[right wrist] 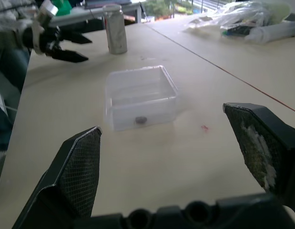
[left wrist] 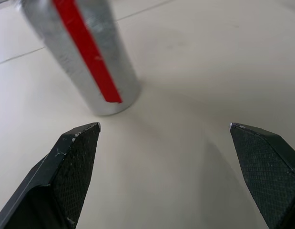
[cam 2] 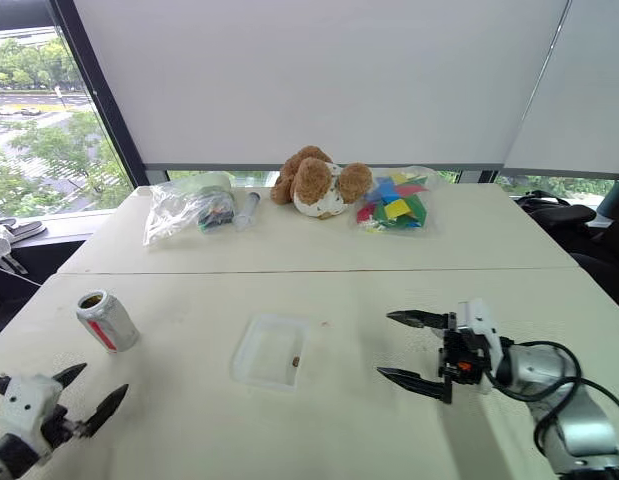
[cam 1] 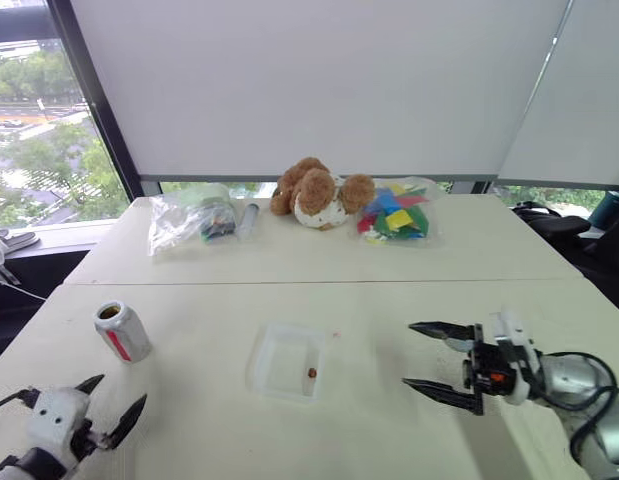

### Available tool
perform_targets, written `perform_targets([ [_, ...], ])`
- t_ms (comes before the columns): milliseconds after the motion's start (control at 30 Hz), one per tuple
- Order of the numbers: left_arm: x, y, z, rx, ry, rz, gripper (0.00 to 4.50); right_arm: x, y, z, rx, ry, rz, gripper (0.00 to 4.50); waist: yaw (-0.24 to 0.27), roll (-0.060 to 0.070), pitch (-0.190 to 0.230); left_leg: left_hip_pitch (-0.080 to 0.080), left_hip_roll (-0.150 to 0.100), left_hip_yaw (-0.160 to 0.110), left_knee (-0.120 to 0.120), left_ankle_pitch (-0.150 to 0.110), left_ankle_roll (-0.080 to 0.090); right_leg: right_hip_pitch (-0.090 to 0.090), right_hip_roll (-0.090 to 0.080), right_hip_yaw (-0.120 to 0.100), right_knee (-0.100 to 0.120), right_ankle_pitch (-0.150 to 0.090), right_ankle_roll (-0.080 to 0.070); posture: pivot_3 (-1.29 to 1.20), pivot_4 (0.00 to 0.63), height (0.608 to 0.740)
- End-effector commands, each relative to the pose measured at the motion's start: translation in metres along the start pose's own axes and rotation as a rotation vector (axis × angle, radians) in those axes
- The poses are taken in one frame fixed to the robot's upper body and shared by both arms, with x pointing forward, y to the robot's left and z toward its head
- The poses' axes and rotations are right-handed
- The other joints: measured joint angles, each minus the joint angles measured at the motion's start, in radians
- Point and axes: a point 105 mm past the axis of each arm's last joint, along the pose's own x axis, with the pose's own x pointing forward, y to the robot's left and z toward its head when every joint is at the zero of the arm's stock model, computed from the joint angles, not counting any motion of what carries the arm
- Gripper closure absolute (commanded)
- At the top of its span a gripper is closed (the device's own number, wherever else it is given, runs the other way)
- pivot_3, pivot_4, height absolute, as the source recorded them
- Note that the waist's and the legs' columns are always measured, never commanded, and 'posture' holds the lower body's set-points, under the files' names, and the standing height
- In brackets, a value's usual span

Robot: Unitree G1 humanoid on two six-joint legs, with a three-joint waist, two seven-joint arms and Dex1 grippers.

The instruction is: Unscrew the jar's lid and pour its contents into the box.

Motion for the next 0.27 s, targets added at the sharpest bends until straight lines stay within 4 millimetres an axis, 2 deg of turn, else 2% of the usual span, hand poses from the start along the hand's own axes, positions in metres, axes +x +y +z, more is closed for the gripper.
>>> perform_targets([
  [33,-0.020,-0.005,0.025,0.158,-0.026,-0.151,0.03,-0.018,0.001,0.014,-0.058,0.045,0.016,0.00,0.000,0.000,0.000,0.000,0.000,0.000,0.000,-0.001,0.000,0.000,-0.001,0.000,0.000,0.000,0.000,0.00,0.150,0.740],
  [133,-0.034,-0.010,0.030,0.212,0.006,-0.255,0.03,-0.030,0.003,0.012,-0.068,0.104,0.017,0.00,-0.001,0.000,0.000,-0.002,0.000,0.001,-0.001,-0.002,0.001,-0.001,-0.002,0.001,-0.002,0.000,0.000,0.00,0.150,0.740],
  [267,-0.034,-0.001,0.036,0.223,0.007,-0.258,0.03,-0.042,0.009,0.003,-0.072,0.158,0.032,0.00,0.000,0.000,0.000,-0.002,0.000,0.002,-0.001,-0.002,0.001,-0.002,-0.002,0.001,-0.003,-0.001,0.000,0.00,0.150,0.740],
])
